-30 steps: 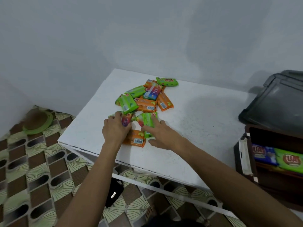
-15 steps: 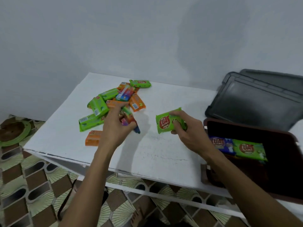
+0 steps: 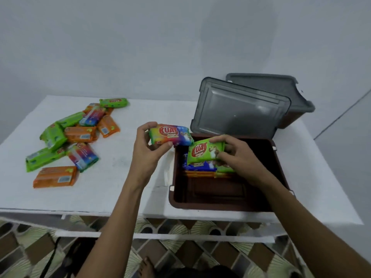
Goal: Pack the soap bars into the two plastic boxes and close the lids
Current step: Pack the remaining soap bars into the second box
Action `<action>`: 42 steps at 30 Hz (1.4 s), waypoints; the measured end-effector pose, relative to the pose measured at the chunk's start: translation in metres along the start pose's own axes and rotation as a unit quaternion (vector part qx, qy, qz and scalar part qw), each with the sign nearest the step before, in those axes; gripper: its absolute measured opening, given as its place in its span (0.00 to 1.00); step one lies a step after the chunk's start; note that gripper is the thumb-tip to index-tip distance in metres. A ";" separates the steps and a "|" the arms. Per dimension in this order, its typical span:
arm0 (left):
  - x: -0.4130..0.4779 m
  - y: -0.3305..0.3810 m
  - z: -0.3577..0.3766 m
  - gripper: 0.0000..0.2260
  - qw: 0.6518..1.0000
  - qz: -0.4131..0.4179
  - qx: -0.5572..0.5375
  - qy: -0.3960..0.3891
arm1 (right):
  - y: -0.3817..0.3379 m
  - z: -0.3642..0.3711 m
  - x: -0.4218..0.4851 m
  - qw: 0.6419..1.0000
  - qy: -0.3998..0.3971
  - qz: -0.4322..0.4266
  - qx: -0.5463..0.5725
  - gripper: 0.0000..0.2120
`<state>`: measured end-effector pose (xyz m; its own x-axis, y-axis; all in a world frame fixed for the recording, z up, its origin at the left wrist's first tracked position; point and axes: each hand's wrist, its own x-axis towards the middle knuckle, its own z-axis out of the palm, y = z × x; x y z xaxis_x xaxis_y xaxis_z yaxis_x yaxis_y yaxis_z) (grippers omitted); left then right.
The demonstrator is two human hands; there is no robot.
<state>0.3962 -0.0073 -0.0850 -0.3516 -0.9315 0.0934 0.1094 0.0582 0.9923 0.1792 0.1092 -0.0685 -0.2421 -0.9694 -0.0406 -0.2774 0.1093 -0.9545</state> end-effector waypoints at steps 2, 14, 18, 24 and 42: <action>-0.005 -0.009 0.011 0.24 1.000 -0.012 -0.001 0.005 | 0.015 0.000 0.007 0.999 -0.028 0.016 0.012 0.12; -0.008 -0.002 0.024 0.23 1.000 -0.019 0.018 -0.017 | 0.035 -0.001 0.016 0.940 -0.014 -0.023 -0.340 0.12; -0.012 0.005 0.039 0.23 0.997 -0.010 -0.005 -0.070 | 0.012 -0.003 0.011 0.999 0.053 0.013 0.001 0.15; -0.007 -0.003 0.065 0.27 0.928 0.078 0.305 -0.197 | 0.010 -0.034 -0.009 0.979 0.025 0.059 0.192 0.12; -0.001 -0.038 0.043 0.12 0.882 0.131 0.452 -0.021 | 0.059 -0.037 -0.020 0.860 0.103 0.084 -0.493 0.19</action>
<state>0.3521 0.0073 -0.1195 -0.4596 -0.8311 0.3131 -0.5883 0.5490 0.5937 0.1337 0.1435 -0.1137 -0.4870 -0.8734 -0.0025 -0.8513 0.4754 -0.2223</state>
